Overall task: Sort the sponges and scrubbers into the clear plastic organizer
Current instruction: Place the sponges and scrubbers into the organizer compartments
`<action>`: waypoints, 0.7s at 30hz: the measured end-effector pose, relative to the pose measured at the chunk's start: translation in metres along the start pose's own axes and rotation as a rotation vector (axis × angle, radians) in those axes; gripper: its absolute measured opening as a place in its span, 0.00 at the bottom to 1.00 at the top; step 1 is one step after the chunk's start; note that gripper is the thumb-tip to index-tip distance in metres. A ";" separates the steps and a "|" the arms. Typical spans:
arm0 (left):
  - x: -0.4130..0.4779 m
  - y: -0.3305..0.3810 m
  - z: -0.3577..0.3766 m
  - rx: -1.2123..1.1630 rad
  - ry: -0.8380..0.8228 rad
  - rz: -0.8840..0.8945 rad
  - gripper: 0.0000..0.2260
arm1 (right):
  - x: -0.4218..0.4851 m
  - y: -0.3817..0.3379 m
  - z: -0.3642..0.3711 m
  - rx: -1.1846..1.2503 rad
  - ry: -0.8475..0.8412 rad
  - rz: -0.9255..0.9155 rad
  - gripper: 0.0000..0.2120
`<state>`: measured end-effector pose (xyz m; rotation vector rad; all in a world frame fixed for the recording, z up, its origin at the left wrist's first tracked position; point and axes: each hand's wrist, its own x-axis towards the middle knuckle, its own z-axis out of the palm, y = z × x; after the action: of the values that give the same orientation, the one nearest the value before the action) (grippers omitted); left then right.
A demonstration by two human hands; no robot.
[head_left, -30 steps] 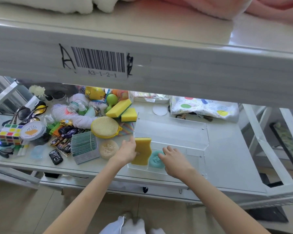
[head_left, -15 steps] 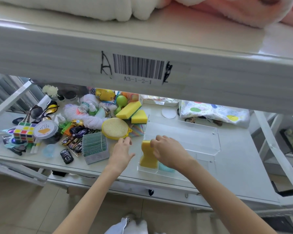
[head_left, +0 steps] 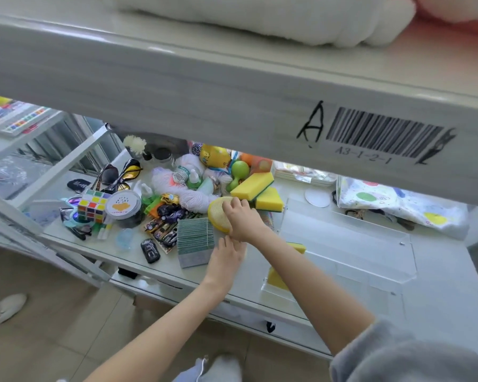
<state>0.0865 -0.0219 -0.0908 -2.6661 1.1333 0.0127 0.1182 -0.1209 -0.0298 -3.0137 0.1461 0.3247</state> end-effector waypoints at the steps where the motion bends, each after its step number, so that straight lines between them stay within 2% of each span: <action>1: -0.002 -0.002 0.003 0.030 -0.006 0.016 0.22 | 0.003 0.000 0.002 -0.016 -0.011 0.005 0.30; 2: -0.005 -0.004 0.000 0.043 0.017 0.025 0.16 | 0.006 0.000 0.004 -0.024 -0.028 0.008 0.32; 3: -0.008 -0.005 -0.002 0.028 0.018 0.054 0.15 | 0.007 0.001 0.006 -0.026 -0.038 0.008 0.34; 5: -0.013 -0.005 0.001 0.012 0.014 0.094 0.25 | 0.008 0.003 0.010 -0.058 -0.019 0.005 0.36; 6: -0.014 -0.005 0.001 0.019 0.028 0.092 0.26 | 0.006 0.003 0.011 -0.091 0.020 0.000 0.35; 9: -0.013 -0.006 0.001 0.012 0.056 0.099 0.26 | 0.000 0.001 0.017 -0.119 0.176 -0.021 0.27; 13: -0.015 -0.016 -0.014 -0.035 -0.006 0.090 0.36 | -0.019 -0.001 -0.011 0.071 0.381 -0.045 0.19; 17: -0.023 -0.026 -0.048 -0.249 0.011 -0.044 0.31 | -0.067 0.019 -0.063 0.253 0.530 0.007 0.17; 19: -0.030 -0.027 -0.073 -0.363 0.078 -0.051 0.25 | -0.106 0.043 -0.084 0.373 0.570 0.048 0.17; 21: -0.040 -0.019 -0.101 -0.443 0.196 -0.033 0.24 | -0.147 0.075 -0.094 0.467 0.578 0.122 0.17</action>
<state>0.0631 -0.0035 0.0156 -3.1337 1.2693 -0.0039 -0.0137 -0.1935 0.0866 -2.5443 0.3889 -0.5106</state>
